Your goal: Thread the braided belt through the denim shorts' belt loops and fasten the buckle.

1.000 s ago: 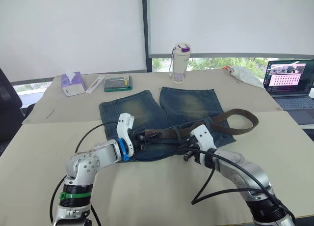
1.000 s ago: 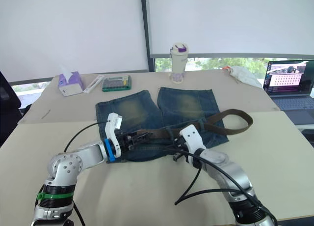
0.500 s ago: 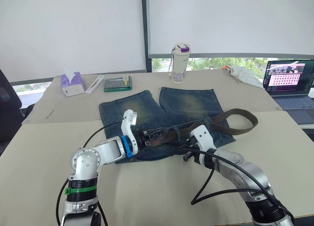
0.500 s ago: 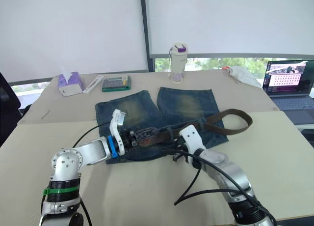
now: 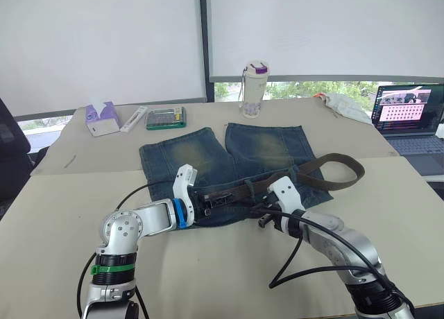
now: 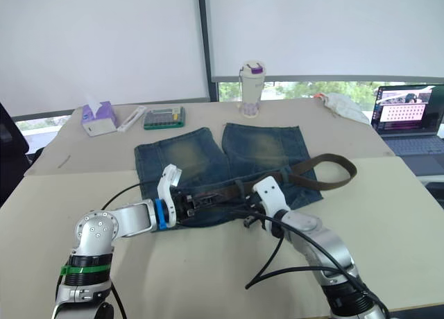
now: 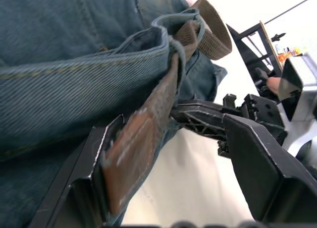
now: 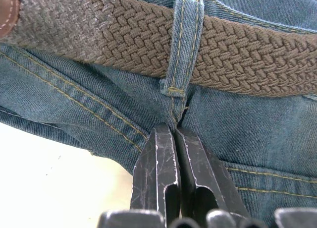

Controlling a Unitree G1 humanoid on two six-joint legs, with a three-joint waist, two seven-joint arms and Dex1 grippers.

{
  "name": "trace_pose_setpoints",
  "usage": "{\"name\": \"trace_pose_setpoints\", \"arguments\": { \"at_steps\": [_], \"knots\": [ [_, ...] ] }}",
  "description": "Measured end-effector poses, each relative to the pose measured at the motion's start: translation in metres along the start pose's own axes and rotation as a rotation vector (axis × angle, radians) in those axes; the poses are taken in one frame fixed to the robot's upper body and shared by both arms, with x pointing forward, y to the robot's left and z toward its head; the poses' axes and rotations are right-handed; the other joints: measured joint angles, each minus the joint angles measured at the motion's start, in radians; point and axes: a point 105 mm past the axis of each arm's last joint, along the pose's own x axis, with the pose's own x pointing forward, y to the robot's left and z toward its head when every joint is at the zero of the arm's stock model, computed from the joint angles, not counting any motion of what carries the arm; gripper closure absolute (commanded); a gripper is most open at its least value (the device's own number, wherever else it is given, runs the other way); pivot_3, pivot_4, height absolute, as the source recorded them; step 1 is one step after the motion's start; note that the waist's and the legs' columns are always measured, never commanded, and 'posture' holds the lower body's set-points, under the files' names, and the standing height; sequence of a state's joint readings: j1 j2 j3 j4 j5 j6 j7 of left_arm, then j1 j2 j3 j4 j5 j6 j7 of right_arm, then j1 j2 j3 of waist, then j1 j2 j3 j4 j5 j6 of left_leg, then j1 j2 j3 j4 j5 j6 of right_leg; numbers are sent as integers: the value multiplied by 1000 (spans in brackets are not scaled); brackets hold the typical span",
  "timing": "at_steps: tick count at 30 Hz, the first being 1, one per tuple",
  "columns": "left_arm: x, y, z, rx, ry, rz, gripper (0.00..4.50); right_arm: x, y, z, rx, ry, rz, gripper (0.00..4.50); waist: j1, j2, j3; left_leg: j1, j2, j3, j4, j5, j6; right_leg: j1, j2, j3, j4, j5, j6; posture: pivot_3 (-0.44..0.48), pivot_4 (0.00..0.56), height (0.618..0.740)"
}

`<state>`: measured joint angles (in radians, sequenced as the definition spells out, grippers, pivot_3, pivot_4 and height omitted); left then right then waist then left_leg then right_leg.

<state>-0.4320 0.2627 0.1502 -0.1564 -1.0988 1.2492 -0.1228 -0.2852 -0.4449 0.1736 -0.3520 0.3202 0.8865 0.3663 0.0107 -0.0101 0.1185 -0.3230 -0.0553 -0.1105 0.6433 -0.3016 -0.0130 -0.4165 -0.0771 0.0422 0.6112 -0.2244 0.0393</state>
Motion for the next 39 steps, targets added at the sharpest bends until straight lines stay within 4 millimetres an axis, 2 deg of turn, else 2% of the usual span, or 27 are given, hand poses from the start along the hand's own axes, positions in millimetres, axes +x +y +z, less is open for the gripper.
{"name": "trace_pose_setpoints", "arguments": {
  "at_steps": [8,9,13,18,20,26,30,35,39],
  "knots": [
    [-1,-2,3,-34,-27,-32,4301,-1,1,-1,-2,0,-2,4500,0,0,0,0,0,0,0,0,0,0,0,0,0,0,0,0,150,740],
    [-1,-3,3,-35,-26,-36,4431,-1,1,-1,-1,0,-2,4500,0,0,0,0,0,0,0,0,0,0,0,0,0,0,0,0,150,740],
    [-5,-5,7,-37,-24,-48,4431,-1,1,-1,-2,1,-2,4500,1,0,0,0,0,0,0,0,0,0,0,0,0,0,0,0,150,740],
    [-10,-25,28,-24,-62,-132,4431,1,1,0,-11,1,2,4500,-2,0,0,0,0,0,0,0,0,0,0,0,0,0,0,0,150,740],
    [-15,-27,34,-37,-69,-151,4431,2,2,1,-9,-1,5,4500,-5,0,0,0,0,0,0,0,-1,-1,0,0,1,0,0,0,150,740],
    [-64,10,52,-108,-85,-72,4431,3,1,1,-5,0,3,4500,-17,1,0,0,0,0,-1,1,-2,-3,1,0,2,0,0,0,150,740],
    [-94,37,53,-138,-86,8,4431,2,-5,0,8,4,-18,4500,-9,1,0,0,-1,-1,-1,1,-1,-2,0,-1,1,0,0,0,150,740],
    [-101,50,52,-174,-113,3,4431,-5,-21,-1,11,13,-85,4500,3,0,0,0,-2,-1,-1,0,0,-1,-1,-1,0,0,0,0,150,740],
    [-106,61,44,-217,-117,9,4431,-27,-53,-4,-2,45,-198,4500,2,0,0,-1,-1,-1,-1,0,0,-3,-1,-1,0,0,0,0,150,740]
  ]
}}
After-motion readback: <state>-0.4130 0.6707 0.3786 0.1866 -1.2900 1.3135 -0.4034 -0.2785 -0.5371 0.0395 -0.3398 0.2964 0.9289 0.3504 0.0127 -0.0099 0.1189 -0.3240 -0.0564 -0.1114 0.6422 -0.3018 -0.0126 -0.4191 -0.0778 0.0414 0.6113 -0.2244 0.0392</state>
